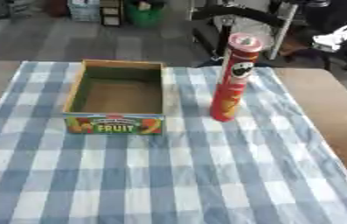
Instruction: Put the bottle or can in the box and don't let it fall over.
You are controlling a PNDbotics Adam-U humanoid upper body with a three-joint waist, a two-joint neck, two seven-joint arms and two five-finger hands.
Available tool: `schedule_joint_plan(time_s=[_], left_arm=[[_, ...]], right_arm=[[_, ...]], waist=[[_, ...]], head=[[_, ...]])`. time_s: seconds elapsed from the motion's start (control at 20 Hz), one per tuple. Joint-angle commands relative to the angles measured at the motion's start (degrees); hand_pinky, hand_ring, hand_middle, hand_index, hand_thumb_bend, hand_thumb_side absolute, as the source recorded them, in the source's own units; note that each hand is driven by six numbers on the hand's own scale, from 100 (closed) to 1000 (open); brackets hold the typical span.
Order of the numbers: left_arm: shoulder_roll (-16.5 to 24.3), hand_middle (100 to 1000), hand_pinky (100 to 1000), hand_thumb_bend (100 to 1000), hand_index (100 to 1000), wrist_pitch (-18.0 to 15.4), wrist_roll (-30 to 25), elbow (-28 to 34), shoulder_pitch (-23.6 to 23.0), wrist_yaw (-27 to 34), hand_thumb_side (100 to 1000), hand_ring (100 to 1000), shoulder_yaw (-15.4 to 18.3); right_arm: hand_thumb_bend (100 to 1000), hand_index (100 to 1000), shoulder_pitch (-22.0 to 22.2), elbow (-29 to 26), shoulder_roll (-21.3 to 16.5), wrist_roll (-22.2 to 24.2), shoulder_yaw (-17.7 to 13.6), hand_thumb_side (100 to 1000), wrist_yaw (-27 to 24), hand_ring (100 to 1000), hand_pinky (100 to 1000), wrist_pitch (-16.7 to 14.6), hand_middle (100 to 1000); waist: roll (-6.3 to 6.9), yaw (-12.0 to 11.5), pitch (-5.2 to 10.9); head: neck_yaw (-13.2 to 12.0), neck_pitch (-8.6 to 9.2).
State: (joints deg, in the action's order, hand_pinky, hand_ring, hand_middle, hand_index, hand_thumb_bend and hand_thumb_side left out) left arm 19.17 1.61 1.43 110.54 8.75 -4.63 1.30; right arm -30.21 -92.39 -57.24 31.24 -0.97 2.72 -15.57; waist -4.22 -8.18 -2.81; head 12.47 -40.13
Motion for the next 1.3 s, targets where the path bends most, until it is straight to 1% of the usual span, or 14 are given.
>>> schedule_joint_plan(time_s=[0.05, 0.2, 0.3, 0.45, 0.6, 0.8, 0.95, 1.3], left_arm=[[0.29, 513, 676, 328, 682, -0.09, -0.26, 0.69, 0.46, -0.04, 444, 525, 0.47], [0.19, 513, 677, 326, 682, -0.09, -0.28, 0.66, 0.31, 0.14, 444, 525, 0.54], [0.14, 513, 677, 326, 682, -0.13, -0.40, 0.62, 0.27, 0.23, 445, 526, 0.48], [-0.02, 513, 678, 323, 683, -0.13, -0.58, 0.50, 0.26, 0.29, 445, 526, 0.43], [-0.35, 514, 679, 321, 683, -0.17, -0.88, 0.39, 0.35, 0.37, 446, 526, 0.23], [-0.62, 514, 680, 321, 683, -0.26, -1.28, 0.31, 0.28, 0.35, 448, 526, 0.11], [-0.91, 515, 681, 320, 684, -0.28, -1.45, 0.06, 0.19, 0.31, 449, 527, 0.08], [-1.49, 515, 682, 317, 684, -0.62, -1.85, -0.50, 0.51, 0.24, 451, 527, -0.06]], right_arm=[[313, 975, -1.03, 0.26, -1.55, 0.20, -0.46, 422, -0.12, 897, 838, 0.04, 947], [328, 978, -2.05, 1.33, -1.24, 0.69, 0.14, 436, -0.17, 901, 841, 0.33, 950], [342, 984, -3.79, 2.86, -0.80, 1.76, 1.22, 436, -0.32, 910, 847, 0.68, 956], [352, 990, -7.06, 5.38, 0.30, 4.13, 3.02, 443, -0.34, 920, 859, 1.05, 964], [359, 988, -11.12, 8.81, 2.36, 6.62, 4.78, 448, 0.17, 926, 875, 1.42, 964], [365, 983, -15.38, 14.56, 5.07, 8.38, 5.97, 454, 1.87, 930, 894, 1.76, 961], [367, 981, -17.78, 19.13, 6.88, 8.44, 6.21, 458, 3.73, 933, 902, 1.74, 959], [368, 982, -21.77, 27.93, 10.01, 6.57, 6.17, 464, 8.83, 938, 912, 1.28, 959]], waist=[[0.14, 0.02, 0.68], [0.22, -0.07, 0.74], [0.29, -0.17, 0.88], [0.36, -0.37, 0.94], [0.36, -0.69, 0.82], [0.53, -1.38, 0.70], [0.55, -1.75, 0.62], [0.42, -2.57, 0.27]], head=[[0.25, 0.11], [0.60, 0.27], [0.46, 0.09], [0.62, 0.36], [0.88, 0.60], [1.09, 0.92], [1.28, 1.21], [2.06, 2.19]])
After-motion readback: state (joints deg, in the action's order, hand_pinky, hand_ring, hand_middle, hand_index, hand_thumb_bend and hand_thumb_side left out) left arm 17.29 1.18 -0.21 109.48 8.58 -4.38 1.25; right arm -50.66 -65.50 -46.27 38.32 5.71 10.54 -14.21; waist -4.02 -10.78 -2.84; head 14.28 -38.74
